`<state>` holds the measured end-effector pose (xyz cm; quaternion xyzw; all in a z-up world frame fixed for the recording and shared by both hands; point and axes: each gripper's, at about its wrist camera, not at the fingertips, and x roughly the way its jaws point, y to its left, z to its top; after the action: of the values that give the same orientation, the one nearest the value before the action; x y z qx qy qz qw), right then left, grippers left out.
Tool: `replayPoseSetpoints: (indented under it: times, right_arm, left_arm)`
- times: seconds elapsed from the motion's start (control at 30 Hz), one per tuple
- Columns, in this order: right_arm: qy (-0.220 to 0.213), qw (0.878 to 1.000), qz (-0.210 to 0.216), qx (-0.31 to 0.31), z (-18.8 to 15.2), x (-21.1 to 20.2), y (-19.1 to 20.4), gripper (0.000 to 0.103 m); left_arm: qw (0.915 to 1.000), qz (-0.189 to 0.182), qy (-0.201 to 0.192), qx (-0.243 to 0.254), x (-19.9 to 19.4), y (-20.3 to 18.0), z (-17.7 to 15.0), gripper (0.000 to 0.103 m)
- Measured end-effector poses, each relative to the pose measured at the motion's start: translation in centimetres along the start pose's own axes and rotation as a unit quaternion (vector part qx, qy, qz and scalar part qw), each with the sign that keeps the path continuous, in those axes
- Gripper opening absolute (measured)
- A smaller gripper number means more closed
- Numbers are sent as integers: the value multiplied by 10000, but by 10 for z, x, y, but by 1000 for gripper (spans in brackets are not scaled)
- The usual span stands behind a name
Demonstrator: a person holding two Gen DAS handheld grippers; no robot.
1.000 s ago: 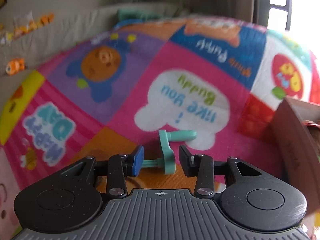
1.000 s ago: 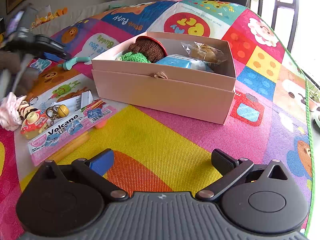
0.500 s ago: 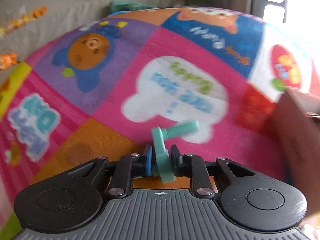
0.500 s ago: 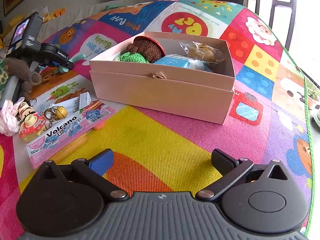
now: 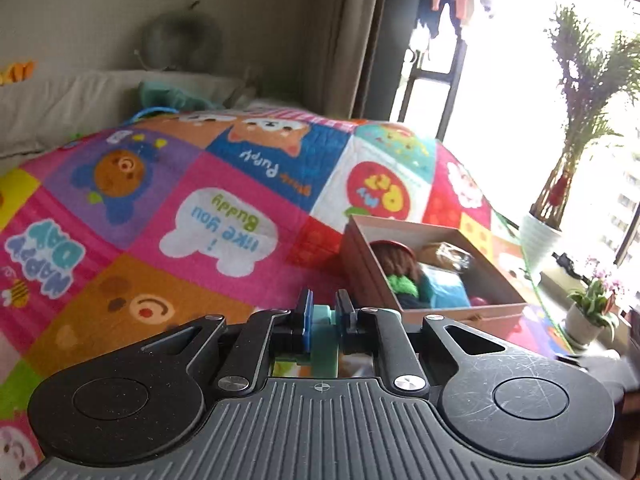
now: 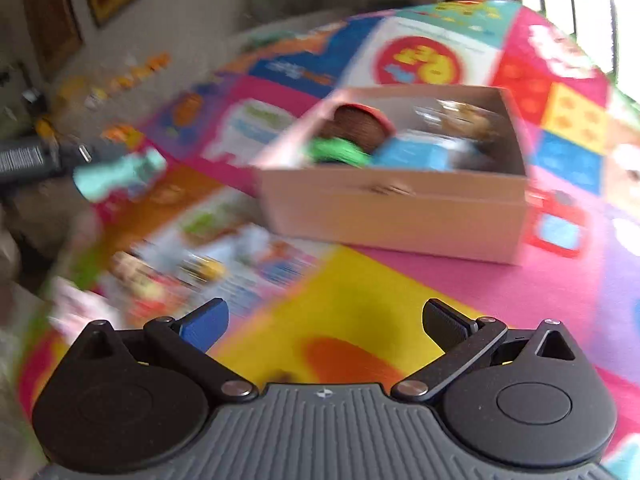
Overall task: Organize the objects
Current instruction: 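Lower the teal toy into the pink box and open the left tool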
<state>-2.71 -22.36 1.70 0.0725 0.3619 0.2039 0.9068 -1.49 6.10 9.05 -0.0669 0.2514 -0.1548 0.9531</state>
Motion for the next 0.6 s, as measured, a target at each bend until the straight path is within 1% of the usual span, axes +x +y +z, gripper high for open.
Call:
replayPoseSetpoints:
  times: [0.07,0.13,0.17,0.2,0.23,0.27,0.33,0.37,0.4,0.43,0.47,0.53,0.6]
  right_arm:
    - [70,9997,218,34,8,8,13,103]
    - [184,9995,261,-68,13,23,27,103]
    - [252,9994,188,-165,13,30,33,96]
    - [369,9989,115,-252,13,37,36,85]
    - [536,9980,56,-316,11,42,38,80]
    - [512,9980,56,-378,9,40,38,77]
    - [542,9971,50,-525,6,28,35,66]
    - [539,9968,37,-587,4,21,32,56]
    - [536,9965,-25,-641,1,13,28,49]
    - [538,9961,-133,-690,-2,4,23,46]
    - [554,9956,-205,-721,-5,-3,17,44]
    - [548,9954,-385,-683,-11,-18,5,44]
    - [511,9952,-526,-649,-16,-30,-7,44]
  left_arm:
    - [9999,-80,-8,-94,-2,-1,-4,14]
    - [9998,-168,-24,-111,-2,-3,-7,14]
    - [9997,-202,-29,-112,-3,-4,-7,14]
    - [9996,-243,-28,-111,-4,-5,-7,14]
    - [9995,-299,-31,-87,-7,-7,-7,14]
    - [9994,-346,-33,-39,-11,-9,-7,14]
    - [9990,-423,-27,145,-18,-18,-7,14]
    - [9987,-455,-9,247,-20,-22,-8,14]
    - [9982,-495,34,339,-22,-28,-9,14]
    - [9976,-550,95,405,-22,-33,-10,14]
    - [9969,-624,161,455,-22,-40,-11,14]
    - [9953,-770,249,530,-20,-52,-10,14]
    - [9940,-836,280,642,-13,-68,-3,14]
